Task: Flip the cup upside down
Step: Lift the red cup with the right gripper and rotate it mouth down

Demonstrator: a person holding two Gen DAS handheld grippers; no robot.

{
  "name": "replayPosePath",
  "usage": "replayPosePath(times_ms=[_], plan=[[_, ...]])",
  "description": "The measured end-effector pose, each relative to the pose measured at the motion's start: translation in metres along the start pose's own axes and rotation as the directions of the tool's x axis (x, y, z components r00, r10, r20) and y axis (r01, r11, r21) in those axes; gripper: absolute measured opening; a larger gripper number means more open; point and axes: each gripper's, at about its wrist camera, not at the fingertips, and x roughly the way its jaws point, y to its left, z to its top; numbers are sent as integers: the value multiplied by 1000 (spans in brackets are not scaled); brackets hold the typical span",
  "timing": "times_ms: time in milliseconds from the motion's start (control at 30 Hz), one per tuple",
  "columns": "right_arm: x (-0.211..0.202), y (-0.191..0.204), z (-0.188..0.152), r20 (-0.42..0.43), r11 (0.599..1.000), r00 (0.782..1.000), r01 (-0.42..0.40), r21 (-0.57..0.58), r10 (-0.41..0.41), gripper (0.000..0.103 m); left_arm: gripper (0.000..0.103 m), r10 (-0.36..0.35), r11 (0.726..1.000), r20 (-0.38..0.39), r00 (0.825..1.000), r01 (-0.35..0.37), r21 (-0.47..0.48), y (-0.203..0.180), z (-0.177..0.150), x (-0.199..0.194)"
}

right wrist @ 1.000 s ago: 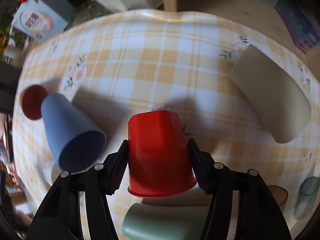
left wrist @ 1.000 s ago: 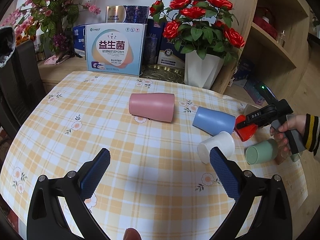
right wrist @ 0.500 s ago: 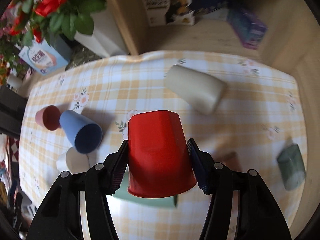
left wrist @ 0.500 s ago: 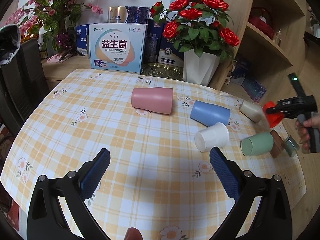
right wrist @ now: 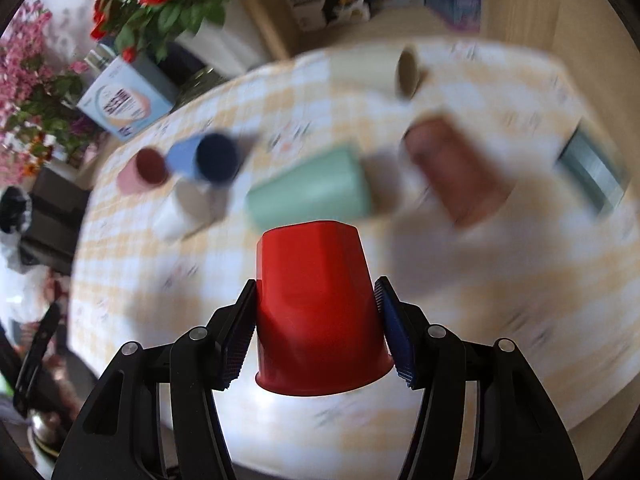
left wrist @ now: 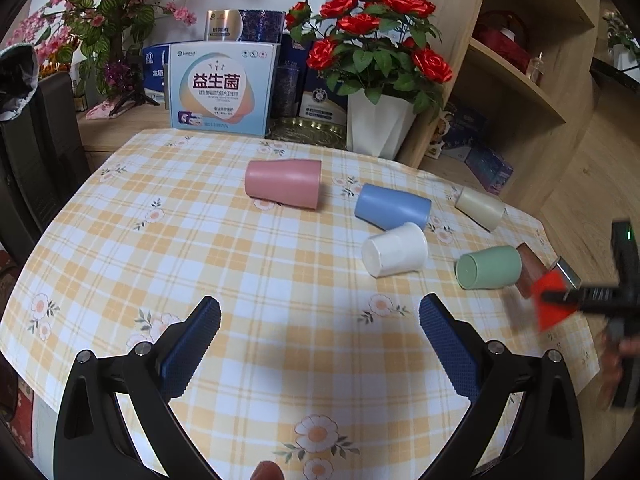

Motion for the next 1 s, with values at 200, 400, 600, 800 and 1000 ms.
replayPosePath(times_ms=[200, 400, 600, 800, 1000], plan=[[41, 24, -53, -63, 995, 995, -75, 59, 78, 57, 97, 22, 999, -16, 1000, -22, 23, -3, -7, -6], [59, 58, -70, -87, 995, 991, -97, 33, 100, 57, 97, 53, 999, -41, 998, -53, -9, 5, -13, -7], [70, 80, -78, -98, 989, 985, -138, 46, 142, 57, 97, 55, 998, -53, 997, -56, -23, 5, -16, -7], [78, 90, -77, -111, 990, 984, -137, 39, 140, 57, 97, 47, 999, -64, 997, -48, -11, 0, -16, -4], [83, 84, -80, -127, 989, 981, -138, 56, 144, 57, 97, 48, 999, -71, 996, -50, -20, 0, -16, -2]])
